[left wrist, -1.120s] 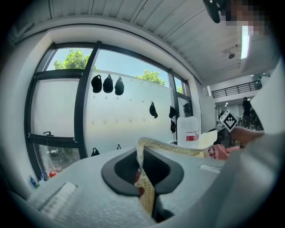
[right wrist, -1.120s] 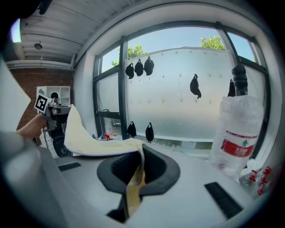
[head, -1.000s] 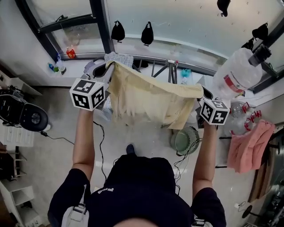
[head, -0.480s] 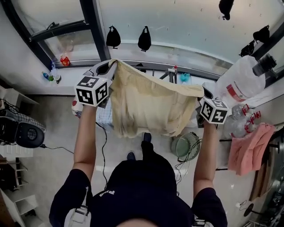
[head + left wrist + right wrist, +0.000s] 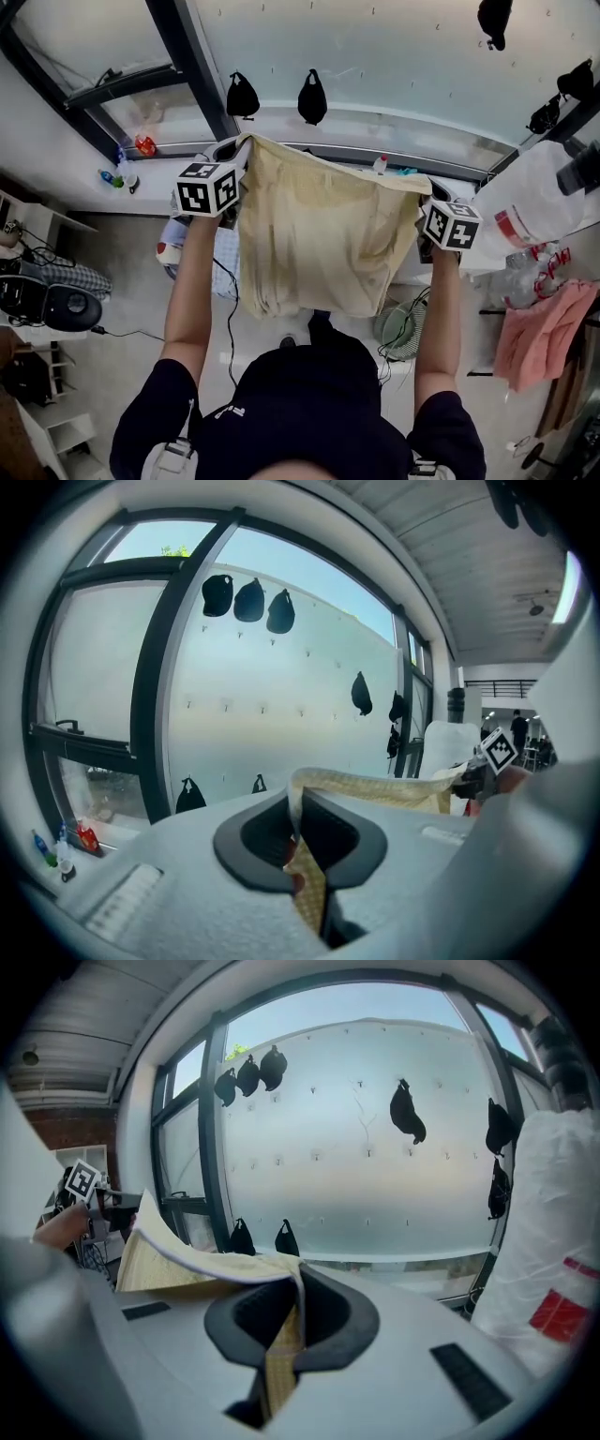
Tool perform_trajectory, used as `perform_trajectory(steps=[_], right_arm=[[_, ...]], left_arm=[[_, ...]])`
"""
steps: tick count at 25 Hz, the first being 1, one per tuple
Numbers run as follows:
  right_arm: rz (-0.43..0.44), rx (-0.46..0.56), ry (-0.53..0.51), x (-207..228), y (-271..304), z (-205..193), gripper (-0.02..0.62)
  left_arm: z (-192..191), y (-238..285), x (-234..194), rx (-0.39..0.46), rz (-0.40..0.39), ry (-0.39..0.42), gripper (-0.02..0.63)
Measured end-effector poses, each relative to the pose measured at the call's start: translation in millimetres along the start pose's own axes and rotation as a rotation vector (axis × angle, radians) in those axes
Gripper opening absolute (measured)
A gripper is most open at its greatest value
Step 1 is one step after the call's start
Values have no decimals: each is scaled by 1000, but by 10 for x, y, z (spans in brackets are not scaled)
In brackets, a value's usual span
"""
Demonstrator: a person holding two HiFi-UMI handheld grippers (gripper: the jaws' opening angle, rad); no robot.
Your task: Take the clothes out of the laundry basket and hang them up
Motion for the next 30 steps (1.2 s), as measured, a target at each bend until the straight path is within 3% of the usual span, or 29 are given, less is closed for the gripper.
perform_trajectory(steps=[13,23,27,29,30], right_arm=[[19,-110,44,269,1216,-141,8],[20,-215,82,332,1875,-605,8],[-7,-248,89,414,2062,-817,14],[-18,-292,81,430,2136,-943,86],[-15,-316,75,424,2163,-998,181]], left_arm=[[-393,1109,-523,-108,73,-87,25],[-1145,1697,-753,-213,129,-178,25],[-1539,1807,-851,-304,163,-197,26],[-1764,1813,-889,-364,176,-206,28],[-1872,1814,-896,-392,177,-218,28]])
Point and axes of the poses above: the fingertips, and each gripper's own axes: y forward along the fingers, x to its right, z out of its top, the point moved 2 cm from there along -y, backward along the fingers, and after that the axes turned 3 degrees about -z, right-handed, at the moved point
